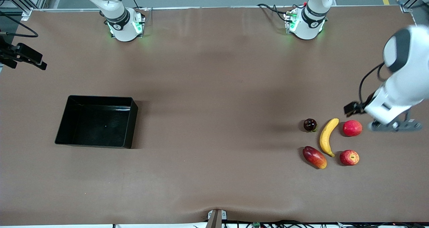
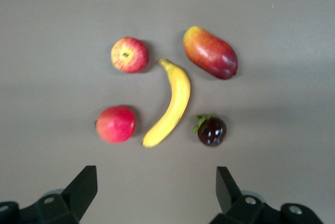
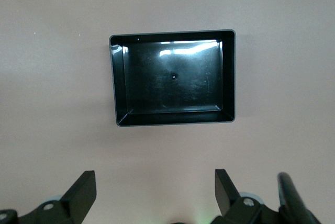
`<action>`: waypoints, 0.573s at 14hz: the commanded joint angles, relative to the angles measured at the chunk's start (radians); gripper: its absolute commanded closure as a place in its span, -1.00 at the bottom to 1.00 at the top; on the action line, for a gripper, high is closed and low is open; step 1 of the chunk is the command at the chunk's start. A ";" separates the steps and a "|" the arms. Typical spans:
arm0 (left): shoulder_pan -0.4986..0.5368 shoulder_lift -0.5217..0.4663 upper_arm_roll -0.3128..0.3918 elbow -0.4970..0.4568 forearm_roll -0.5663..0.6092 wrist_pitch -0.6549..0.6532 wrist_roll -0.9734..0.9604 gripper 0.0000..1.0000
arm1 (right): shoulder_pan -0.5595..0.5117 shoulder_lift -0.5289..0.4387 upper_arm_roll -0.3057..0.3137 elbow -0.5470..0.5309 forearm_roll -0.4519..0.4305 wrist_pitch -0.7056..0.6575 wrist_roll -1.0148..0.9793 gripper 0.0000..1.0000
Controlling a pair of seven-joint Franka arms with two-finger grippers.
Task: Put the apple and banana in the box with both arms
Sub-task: 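Reach the left gripper down to the red-yellow apple beside the banana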
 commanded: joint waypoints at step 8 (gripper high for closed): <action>0.093 0.324 -0.006 0.130 0.125 0.302 0.150 -1.00 | -0.005 0.005 0.004 0.025 -0.013 -0.017 -0.002 -1.00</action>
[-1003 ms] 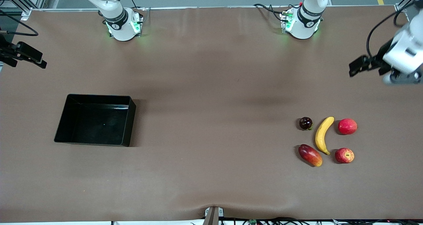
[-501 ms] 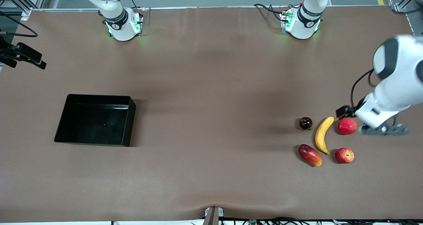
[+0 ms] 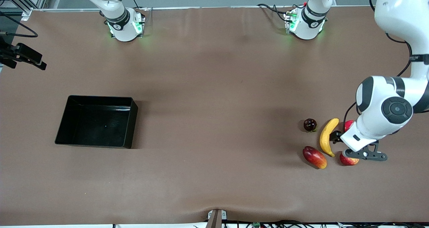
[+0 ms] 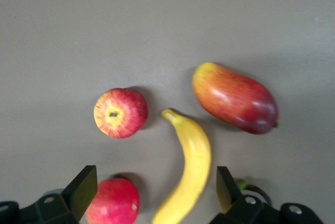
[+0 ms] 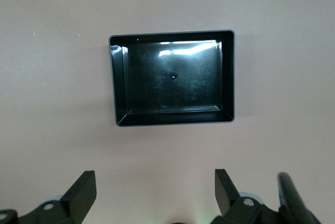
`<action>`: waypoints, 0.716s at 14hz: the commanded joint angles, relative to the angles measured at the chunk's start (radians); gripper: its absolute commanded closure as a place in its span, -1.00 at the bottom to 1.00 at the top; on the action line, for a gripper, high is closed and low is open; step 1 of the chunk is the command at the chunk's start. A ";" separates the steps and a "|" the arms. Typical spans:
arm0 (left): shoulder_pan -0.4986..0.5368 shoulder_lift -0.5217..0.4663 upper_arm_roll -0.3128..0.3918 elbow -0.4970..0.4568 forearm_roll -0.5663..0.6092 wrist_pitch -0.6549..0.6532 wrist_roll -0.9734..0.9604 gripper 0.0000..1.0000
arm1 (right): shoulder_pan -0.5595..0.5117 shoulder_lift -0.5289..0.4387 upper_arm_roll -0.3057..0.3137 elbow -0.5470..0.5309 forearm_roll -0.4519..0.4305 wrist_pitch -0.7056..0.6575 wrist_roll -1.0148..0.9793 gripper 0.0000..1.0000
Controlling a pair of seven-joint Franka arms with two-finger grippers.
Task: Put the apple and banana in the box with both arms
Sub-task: 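Reach the left gripper down to the red-yellow apple beside the banana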
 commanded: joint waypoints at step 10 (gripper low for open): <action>0.085 0.206 -0.007 0.120 -0.138 0.139 0.130 -1.00 | -0.010 0.006 0.005 0.019 -0.013 -0.015 -0.002 -1.00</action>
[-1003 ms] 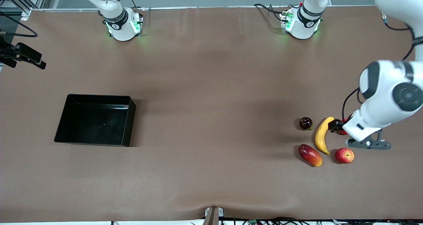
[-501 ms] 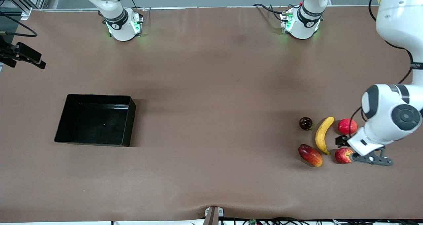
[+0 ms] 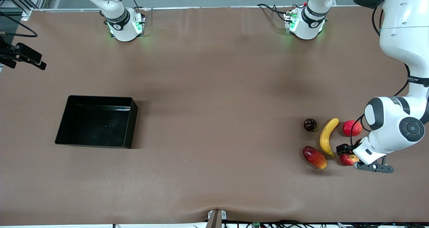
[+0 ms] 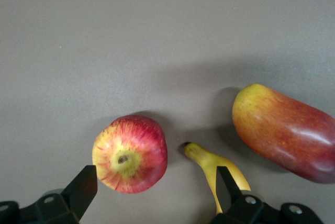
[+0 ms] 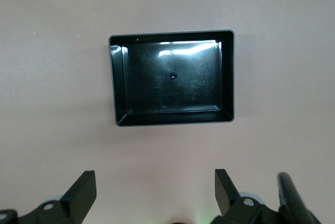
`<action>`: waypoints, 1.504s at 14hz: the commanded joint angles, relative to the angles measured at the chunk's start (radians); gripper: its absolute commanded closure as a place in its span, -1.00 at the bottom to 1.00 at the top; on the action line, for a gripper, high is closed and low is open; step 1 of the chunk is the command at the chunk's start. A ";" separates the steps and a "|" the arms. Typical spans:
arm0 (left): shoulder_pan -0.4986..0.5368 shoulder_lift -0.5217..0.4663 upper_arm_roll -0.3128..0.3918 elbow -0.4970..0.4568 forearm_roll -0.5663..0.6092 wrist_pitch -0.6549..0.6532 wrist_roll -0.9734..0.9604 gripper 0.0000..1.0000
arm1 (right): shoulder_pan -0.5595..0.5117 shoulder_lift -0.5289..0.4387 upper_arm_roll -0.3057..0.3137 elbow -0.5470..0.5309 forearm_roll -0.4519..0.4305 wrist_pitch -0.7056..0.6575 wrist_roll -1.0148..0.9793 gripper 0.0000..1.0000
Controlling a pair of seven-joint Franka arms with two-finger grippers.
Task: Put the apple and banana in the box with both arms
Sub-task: 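Close the left gripper around the red-yellow apple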
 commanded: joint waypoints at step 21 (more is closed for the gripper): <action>-0.001 0.078 0.044 0.026 0.059 0.099 0.044 -1.00 | -0.015 0.005 0.005 0.015 -0.010 -0.016 0.009 -1.00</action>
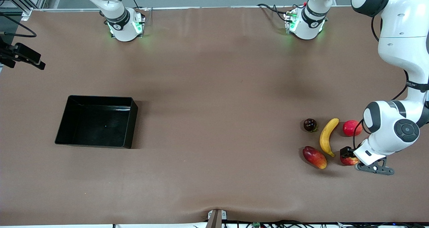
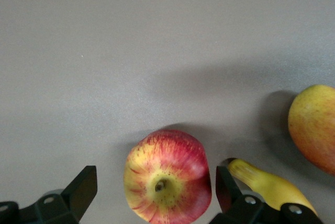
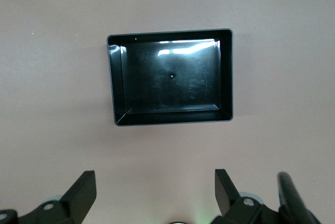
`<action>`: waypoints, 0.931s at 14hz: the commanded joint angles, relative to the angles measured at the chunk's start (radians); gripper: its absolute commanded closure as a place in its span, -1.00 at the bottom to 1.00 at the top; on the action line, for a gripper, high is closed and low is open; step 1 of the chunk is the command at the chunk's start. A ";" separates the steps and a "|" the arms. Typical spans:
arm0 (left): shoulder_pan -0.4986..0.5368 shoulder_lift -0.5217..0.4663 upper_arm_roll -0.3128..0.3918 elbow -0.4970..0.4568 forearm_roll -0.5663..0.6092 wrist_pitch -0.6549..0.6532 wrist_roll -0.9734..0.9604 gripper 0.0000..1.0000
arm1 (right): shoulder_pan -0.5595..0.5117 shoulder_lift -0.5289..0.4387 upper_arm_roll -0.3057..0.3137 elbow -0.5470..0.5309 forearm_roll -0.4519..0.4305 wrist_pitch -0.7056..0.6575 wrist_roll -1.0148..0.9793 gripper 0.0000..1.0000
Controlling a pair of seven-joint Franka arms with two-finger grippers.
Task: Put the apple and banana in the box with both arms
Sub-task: 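Close the left gripper around the red-yellow apple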
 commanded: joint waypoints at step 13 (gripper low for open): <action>0.002 -0.021 -0.001 0.018 -0.029 -0.017 0.014 1.00 | -0.023 0.006 0.008 0.013 -0.010 -0.013 0.012 -1.00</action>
